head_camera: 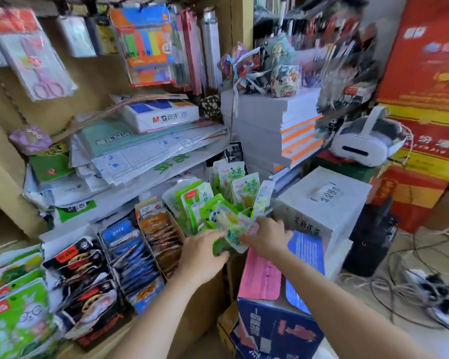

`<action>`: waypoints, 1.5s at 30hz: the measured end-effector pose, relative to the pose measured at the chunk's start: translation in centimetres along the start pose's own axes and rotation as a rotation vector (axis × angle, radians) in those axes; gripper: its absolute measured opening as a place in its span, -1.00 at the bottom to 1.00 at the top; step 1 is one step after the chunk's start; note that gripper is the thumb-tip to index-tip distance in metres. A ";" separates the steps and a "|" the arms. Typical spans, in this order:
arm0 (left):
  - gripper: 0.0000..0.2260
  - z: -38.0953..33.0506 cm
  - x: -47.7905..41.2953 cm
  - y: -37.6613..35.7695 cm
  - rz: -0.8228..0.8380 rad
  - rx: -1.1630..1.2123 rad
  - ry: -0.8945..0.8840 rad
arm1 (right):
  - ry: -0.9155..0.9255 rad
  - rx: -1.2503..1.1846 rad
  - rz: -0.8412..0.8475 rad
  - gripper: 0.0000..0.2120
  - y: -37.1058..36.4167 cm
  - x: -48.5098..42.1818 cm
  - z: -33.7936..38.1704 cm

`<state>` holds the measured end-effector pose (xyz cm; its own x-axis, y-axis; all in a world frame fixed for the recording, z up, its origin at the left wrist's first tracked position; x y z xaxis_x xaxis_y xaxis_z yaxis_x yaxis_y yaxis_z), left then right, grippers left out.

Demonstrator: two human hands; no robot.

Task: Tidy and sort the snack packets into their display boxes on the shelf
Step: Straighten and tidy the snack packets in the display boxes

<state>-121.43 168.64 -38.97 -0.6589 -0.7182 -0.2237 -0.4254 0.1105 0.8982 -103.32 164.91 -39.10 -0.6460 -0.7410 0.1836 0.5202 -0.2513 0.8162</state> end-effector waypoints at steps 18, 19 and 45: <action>-0.71 1.6 -1.8 5.2 -0.304 0.324 0.055 | 0.588 -0.519 -0.108 -0.87 4.5 0.4 5.7; -0.76 2.1 -1.9 5.3 -0.345 0.332 0.062 | 0.587 -0.539 -0.105 -0.86 4.3 0.3 6.1; -0.81 7.8 -4.8 1.5 -0.621 0.320 0.345 | 0.619 0.194 -0.026 -0.51 -4.7 -2.8 5.7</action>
<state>-123.76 177.64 -39.47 -0.0333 -0.8809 -0.4721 -0.8461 -0.2266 0.4825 -107.16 171.69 -40.36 -0.1852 -0.9727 -0.1401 0.3607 -0.1999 0.9110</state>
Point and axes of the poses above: each hand's wrist, its own x-axis away from the middle knuckle, its own y-axis out of the back of the hand, z = x × y, the point moved 2 cm from there along -x, towards the middle knuckle, and after that the axes turned 12 degrees about -y, right-handed, at the moved point
